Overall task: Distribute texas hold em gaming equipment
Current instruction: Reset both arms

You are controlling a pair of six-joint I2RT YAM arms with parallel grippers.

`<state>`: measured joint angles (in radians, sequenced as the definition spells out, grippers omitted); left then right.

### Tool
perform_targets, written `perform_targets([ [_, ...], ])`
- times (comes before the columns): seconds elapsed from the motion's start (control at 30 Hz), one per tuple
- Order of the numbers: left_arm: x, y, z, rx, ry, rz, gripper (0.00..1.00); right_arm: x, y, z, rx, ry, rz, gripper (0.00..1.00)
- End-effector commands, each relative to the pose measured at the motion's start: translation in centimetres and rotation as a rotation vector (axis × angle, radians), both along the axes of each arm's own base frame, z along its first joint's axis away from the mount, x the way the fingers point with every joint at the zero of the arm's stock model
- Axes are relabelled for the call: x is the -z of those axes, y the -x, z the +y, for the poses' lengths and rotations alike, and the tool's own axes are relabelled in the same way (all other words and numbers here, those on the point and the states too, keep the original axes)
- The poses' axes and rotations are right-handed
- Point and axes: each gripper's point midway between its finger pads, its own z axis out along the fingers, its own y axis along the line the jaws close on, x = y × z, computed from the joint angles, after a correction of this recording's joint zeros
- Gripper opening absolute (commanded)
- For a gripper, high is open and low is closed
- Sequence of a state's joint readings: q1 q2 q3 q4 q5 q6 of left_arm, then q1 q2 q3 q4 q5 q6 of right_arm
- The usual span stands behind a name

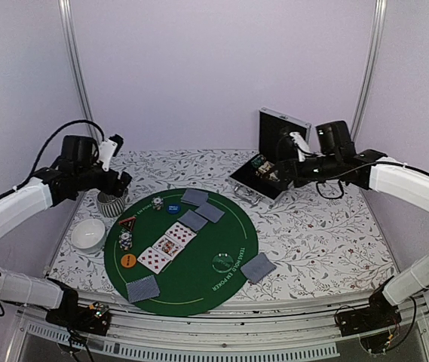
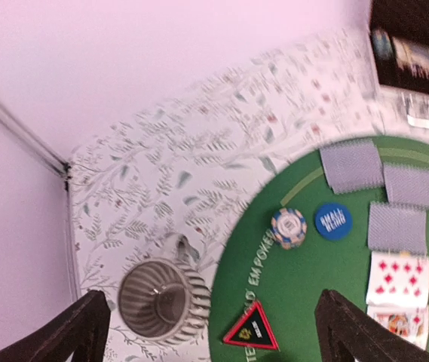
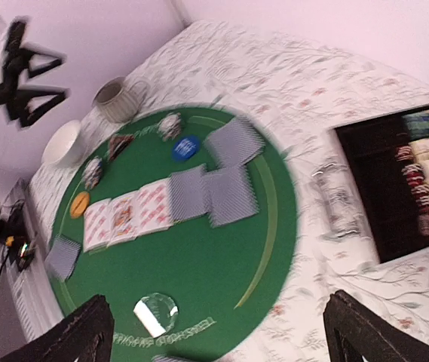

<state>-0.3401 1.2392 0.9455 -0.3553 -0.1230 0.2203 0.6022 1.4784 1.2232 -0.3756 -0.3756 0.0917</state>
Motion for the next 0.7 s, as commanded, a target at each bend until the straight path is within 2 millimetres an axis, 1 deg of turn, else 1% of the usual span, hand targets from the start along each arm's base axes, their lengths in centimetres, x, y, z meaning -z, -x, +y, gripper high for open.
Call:
perform_targets([
  [0.0, -6.5, -1.3, 4.8, -0.19, 0.292, -0.286, 0.98, -4.8, -4.9, -11.1, 0.375, -0.172, -0.218, 0.99],
  [0.03, -7.2, -1.3, 6.8, -0.259, 0.325, -0.336, 0.98, -5.3, -5.4, -13.9, 0.458, -0.189, -0.267, 0.99],
  [0.07, -7.4, -1.3, 8.5, -0.323, 0.35, -0.373, 0.98, -5.9, -5.1, -16.7, 0.54, -0.209, -0.319, 0.99],
  [0.13, -7.0, -1.3, 12.0, -0.455, 0.377, -0.43, 0.98, -5.7, -4.7, -21.2, 0.685, -0.214, -0.395, 0.99],
  [0.2, -5.9, -1.2, 15.1, -0.59, 0.402, -0.472, 0.98, -4.6, -3.9, -24.8, 0.81, -0.179, -0.467, 0.99],
  [0.23, -5.3, -1.2, 16.2, -0.65, 0.416, -0.492, 0.98, -3.3, -3.4, -26.5, 0.886, -0.136, -0.496, 0.99],
  [0.27, -4.4, -1.3, 17.2, -0.709, 0.417, -0.511, 0.98, -2.6, -2.8, -27.7, 0.934, -0.108, -0.533, 0.99],
  [0.33, -2.8, -1.7, 18.0, -0.746, 0.405, -0.552, 0.98, -1.2, -1.6, -29.6, 1.014, -0.054, -0.605, 0.99],
  [0.4, -1.0, -2.2, 18.1, -0.742, 0.394, -0.567, 0.98, 0.1, -0.5, -31.0, 1.07, -0.02, -0.663, 0.99],
  [0.43, 0.1, -2.2, 18.2, -0.755, 0.389, -0.561, 0.98, 0.4, 0.0, -31.5, 1.095, -0.022, -0.694, 0.99],
  [0.5, 2.6, -1.6, 18.5, -0.783, 0.377, -0.541, 0.98, 1.7, 0.7, -32.2, 1.123, -0.013, -0.707, 0.99],
  [0.53, 3.1, -1.3, 18.4, -0.777, 0.36, -0.549, 0.98, 2.3, 0.8, -32.3, 1.123, -0.008, -0.71, 0.99],
  [0.6, 3.4, -0.3, 18.1, -0.76, 0.333, -0.607, 0.98, 3.4, 0.9, -32.3, 1.116, 0.005, -0.713, 0.99],
  [0.67, 3.2, 0.9, 17.6, -0.74, 0.332, -0.662, 0.98, 4.5, 1.0, -32.3, 1.104, 0.031, -0.723, 0.99],
])
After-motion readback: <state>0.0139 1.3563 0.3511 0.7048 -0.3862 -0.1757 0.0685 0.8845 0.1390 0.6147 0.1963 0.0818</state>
